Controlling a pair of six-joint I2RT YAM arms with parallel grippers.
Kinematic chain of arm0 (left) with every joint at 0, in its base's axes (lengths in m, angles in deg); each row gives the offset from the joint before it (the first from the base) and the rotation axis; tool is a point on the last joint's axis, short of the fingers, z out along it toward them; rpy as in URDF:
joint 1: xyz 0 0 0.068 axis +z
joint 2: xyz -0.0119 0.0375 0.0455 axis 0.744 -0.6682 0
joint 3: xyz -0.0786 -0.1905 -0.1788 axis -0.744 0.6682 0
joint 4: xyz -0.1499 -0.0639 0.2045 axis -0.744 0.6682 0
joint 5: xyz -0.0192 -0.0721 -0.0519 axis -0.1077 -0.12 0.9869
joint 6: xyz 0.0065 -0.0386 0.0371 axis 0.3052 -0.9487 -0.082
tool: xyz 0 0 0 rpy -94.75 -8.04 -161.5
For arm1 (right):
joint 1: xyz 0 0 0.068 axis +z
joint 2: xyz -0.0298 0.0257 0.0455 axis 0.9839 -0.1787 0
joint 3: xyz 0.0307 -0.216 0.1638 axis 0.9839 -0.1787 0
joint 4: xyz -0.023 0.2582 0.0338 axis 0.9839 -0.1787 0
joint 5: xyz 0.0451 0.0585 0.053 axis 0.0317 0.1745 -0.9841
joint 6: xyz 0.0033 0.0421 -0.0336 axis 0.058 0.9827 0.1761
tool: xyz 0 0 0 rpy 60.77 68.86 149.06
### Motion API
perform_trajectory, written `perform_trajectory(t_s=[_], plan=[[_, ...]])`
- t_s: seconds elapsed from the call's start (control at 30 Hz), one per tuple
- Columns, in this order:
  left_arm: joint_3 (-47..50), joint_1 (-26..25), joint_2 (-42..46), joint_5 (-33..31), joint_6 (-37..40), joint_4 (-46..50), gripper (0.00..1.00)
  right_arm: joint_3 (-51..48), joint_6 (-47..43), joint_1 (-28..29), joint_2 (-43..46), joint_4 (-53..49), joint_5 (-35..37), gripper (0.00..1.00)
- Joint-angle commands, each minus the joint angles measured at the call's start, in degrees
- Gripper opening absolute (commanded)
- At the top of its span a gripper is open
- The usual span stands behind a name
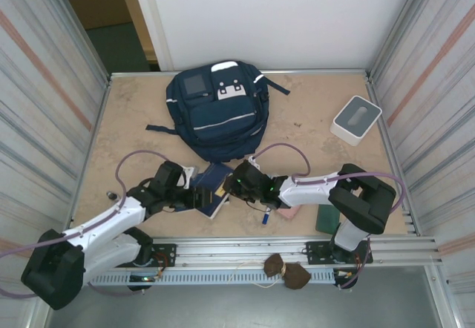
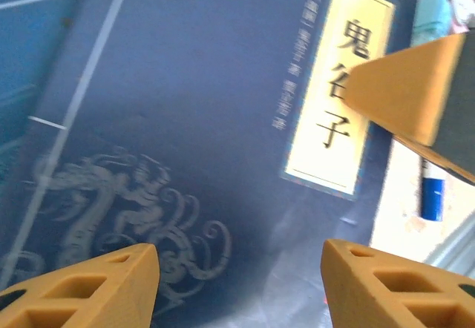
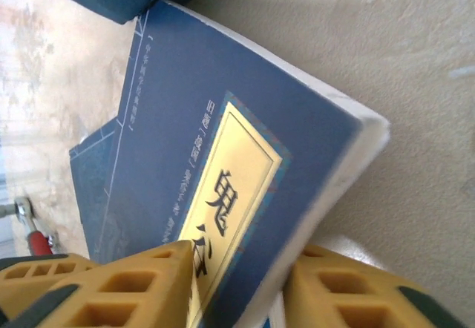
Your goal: Pack the student bag
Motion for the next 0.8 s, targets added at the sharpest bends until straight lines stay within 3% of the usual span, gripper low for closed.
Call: perform_trajectory(t_s=[0.0,0.13,0.37,0.53,0.77], plan=[[0.75,-0.45,2.79,3.15,-1.98,1.06,0.60,-0.93,-2.83,-0.76,2.51,2.16,2.28,0.22],[-0.89,-0.21,6.73,1.18,-2.14,3.23,0.65,-1.87,-8.36,-2.30,6.29,1.24,0.58,0.00],[-4.54,6.52,14.14,0.71,-2.00,3.93,0.74,-1.38,-19.60,-5.27,20.29,-9.40,-5.98,0.00],[-7.38,14.13,12.27,13.11,-3.46,-6.57,0.83,4.56,-29.84,-11.50,28.11,-12.46,-17.78,0.00],[-17.13,15.46,-0.60,28.42,-2.78,-15.93,0.85,14.30,-33.94,-21.62,28.18,-13.22,-36.41,0.00]])
